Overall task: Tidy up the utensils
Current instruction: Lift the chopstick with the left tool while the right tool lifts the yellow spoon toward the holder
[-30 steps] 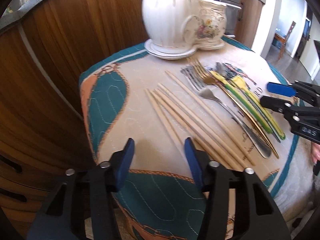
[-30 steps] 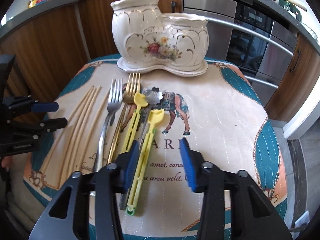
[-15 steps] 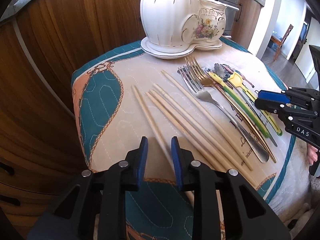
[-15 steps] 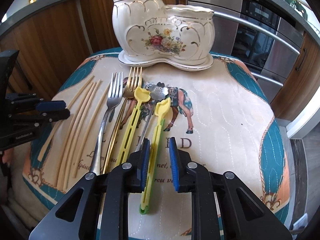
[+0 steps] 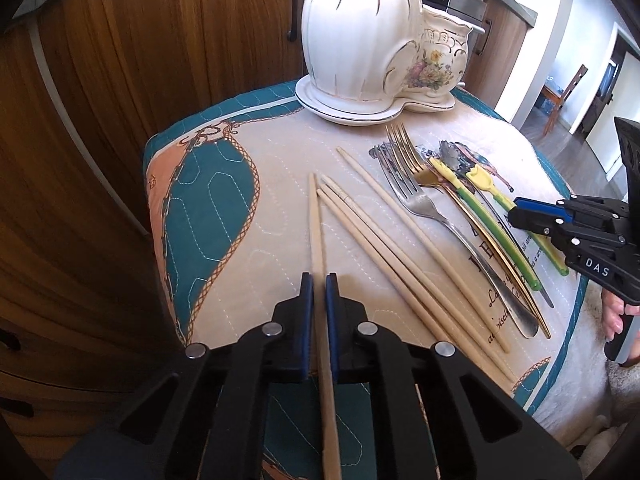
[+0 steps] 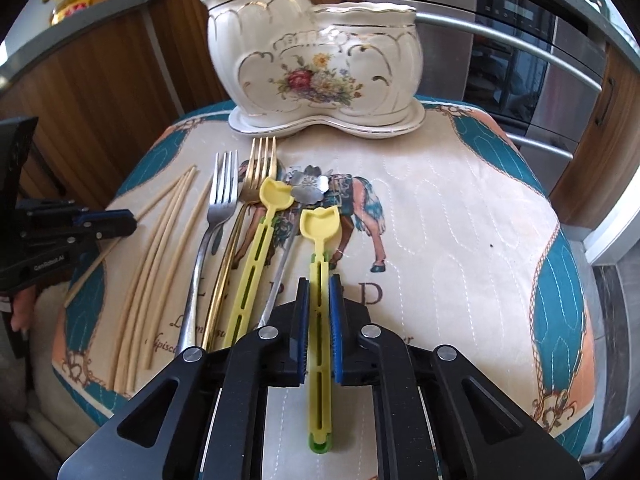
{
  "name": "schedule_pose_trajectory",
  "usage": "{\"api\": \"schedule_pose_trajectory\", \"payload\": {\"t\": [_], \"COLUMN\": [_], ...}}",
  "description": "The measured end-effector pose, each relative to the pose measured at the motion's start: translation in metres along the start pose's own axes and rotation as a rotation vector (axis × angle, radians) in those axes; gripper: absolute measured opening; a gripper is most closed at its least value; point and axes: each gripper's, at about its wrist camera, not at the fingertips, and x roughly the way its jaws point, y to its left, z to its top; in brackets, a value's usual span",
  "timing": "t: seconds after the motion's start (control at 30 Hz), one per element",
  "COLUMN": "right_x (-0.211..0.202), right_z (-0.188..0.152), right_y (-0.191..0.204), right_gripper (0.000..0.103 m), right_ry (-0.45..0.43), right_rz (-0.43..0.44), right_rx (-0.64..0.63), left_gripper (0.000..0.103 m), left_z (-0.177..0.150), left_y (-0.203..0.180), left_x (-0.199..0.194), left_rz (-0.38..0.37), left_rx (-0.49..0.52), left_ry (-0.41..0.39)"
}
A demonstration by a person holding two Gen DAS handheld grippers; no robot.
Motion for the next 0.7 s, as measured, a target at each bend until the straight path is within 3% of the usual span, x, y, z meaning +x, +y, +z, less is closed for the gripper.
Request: {"api": "schedule_pose_trajectory", "payload": {"t": [0.27,0.47,0.7], "right_x": [-0.025,-0.054,-0.074], "right_z": [-0.002,0.018,0.079], "right_y": [-0.019,-0.023,-0.037], "right_gripper": [0.011,0.011,0.011], "right_ry": [-0.117,-0.299,-0.511], "right_rz": [0.045,0.077,0.120], "right_rx": [0.080,0.101,0.180], "left_gripper": [0.006,0.006,0.006], "left_z": [0.007,0.024,0.069], "left_y": [0.002,0.002,-0.006], "left_x": [-0.018,-0.052,-0.092], "left_rz": [0.003,-0.106,-0.197], "left_rx": [-0.007,-0.027,-0.014], "left_ry": [-0.074,-0.273,-0.478]}}
